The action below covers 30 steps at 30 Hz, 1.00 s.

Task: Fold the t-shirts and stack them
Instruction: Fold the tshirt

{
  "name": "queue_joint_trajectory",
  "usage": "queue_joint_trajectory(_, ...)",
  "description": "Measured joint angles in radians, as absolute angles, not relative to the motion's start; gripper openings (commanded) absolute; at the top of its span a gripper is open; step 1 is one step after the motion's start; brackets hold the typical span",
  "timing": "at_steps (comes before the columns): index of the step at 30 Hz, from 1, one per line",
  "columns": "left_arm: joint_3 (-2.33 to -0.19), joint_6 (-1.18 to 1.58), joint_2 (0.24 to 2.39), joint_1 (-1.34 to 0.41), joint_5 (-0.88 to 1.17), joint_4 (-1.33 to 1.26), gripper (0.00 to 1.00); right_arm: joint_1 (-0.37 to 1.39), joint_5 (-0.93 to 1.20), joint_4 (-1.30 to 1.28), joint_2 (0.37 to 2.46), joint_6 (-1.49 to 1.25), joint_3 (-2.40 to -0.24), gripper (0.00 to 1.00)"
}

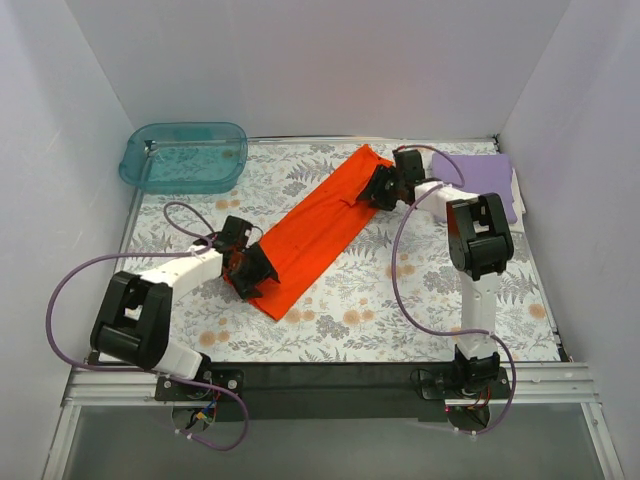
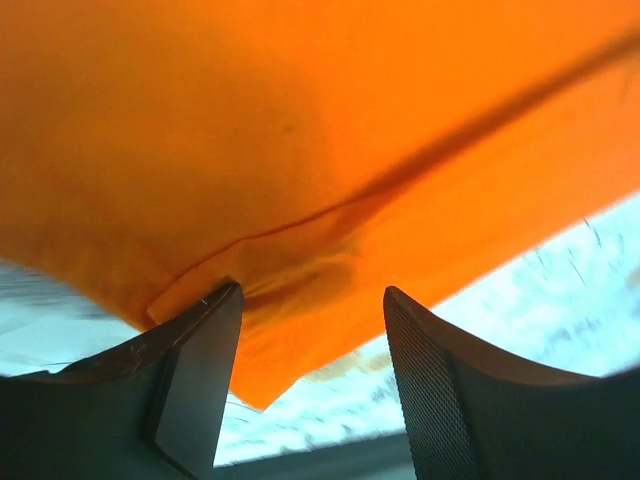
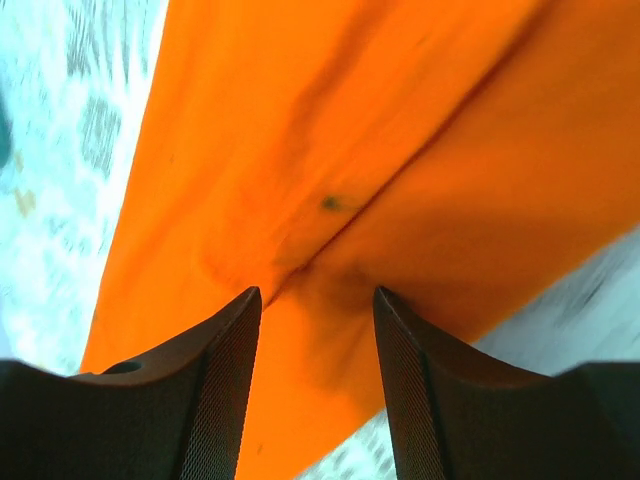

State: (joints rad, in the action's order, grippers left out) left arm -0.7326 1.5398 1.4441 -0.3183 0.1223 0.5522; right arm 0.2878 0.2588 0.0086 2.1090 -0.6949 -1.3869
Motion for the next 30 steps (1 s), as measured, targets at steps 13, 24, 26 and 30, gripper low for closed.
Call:
queue_joint_trajectory(13,-0.968,1.710,1.762,-0.630,0.466,0.490,0.63,0.196,0.263,-0.220,2.302,-0.367,-1.773,0.49)
queue_joint_trajectory(24,-1.003,1.873,1.616,-0.754,0.243,0.644,0.67,0.261,0.214,-0.290,1.877,-0.287,-1.415,0.49)
queue_joint_trajectory(26,-1.003,1.890,1.538,-0.750,0.167,0.681,0.67,0.307,0.212,-0.281,1.781,-0.284,-1.344,0.49)
queue_joint_trajectory(30,-0.976,1.892,1.430,-0.728,0.052,0.729,0.64,0.441,0.218,-0.285,1.626,-0.285,-1.184,0.48)
